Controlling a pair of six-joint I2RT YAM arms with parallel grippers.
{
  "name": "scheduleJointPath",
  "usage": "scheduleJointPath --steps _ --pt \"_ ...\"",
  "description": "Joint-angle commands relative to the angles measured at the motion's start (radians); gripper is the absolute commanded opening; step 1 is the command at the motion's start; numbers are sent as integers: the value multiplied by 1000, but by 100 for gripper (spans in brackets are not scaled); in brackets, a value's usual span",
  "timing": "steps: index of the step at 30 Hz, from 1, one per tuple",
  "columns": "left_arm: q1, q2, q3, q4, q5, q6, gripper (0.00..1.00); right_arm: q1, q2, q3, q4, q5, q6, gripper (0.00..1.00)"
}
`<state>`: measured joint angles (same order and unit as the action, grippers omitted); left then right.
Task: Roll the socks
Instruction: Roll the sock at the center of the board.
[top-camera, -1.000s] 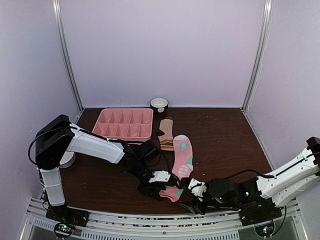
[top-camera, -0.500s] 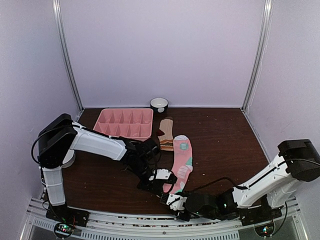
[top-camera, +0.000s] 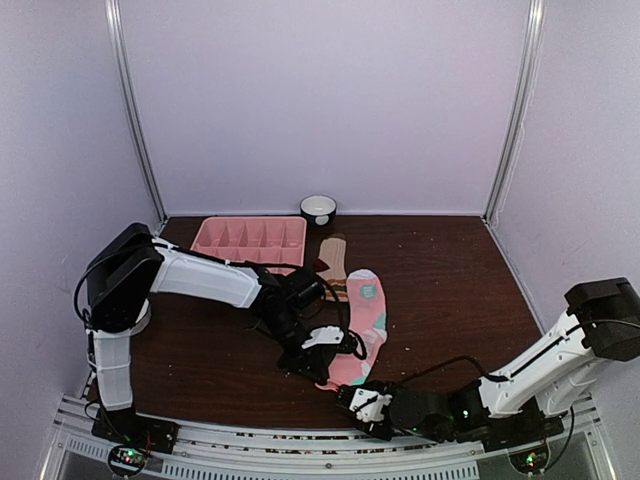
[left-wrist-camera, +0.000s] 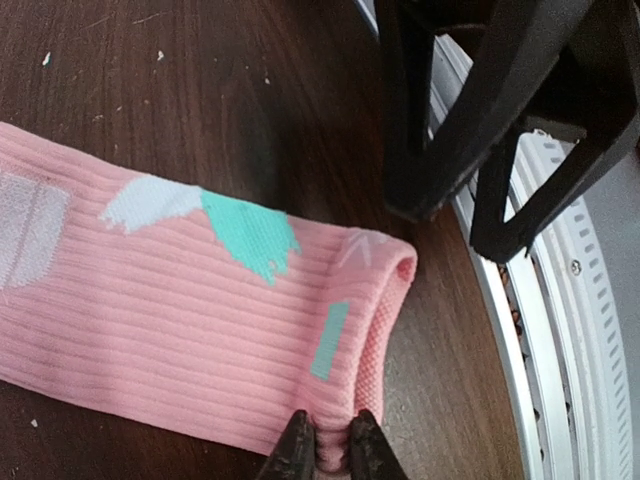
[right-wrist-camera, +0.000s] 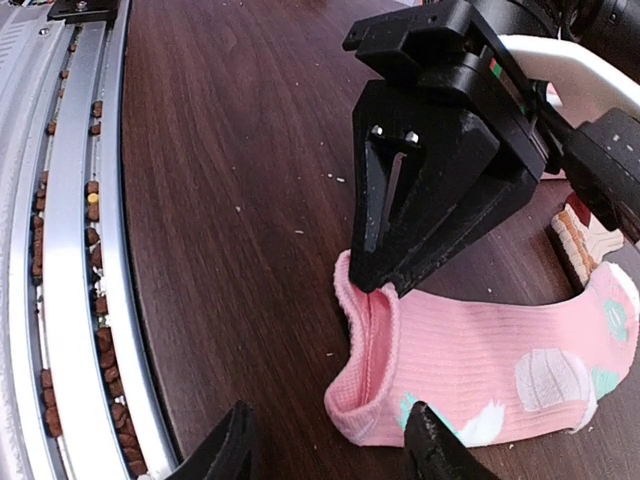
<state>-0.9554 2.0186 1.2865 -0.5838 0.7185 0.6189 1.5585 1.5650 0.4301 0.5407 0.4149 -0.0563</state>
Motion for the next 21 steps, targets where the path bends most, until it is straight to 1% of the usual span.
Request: scheduleJointPath --steps 1,6,11,13,15,20,21 --pt "1 31 51 -63 58 -3 15 3 66 41 60 48 -36 50" --pt "3 54 76 -105 64 16 15 2 138 62 98 105 -53 47" --pt "3 61 85 -113 66 25 15 -4 190 73 160 156 -61 39" --pt "3 70 101 -126 68 28 15 -6 206 81 167 169 -58 31" --pt "3 73 110 -135 70 32 16 -6 217 85 173 184 -48 21" --pt "3 72 121 -154 70 47 19 -5 225 73 186 175 -18 6" --pt "3 70 125 -162 65 48 22 -6 223 71 184 173 -12 2"
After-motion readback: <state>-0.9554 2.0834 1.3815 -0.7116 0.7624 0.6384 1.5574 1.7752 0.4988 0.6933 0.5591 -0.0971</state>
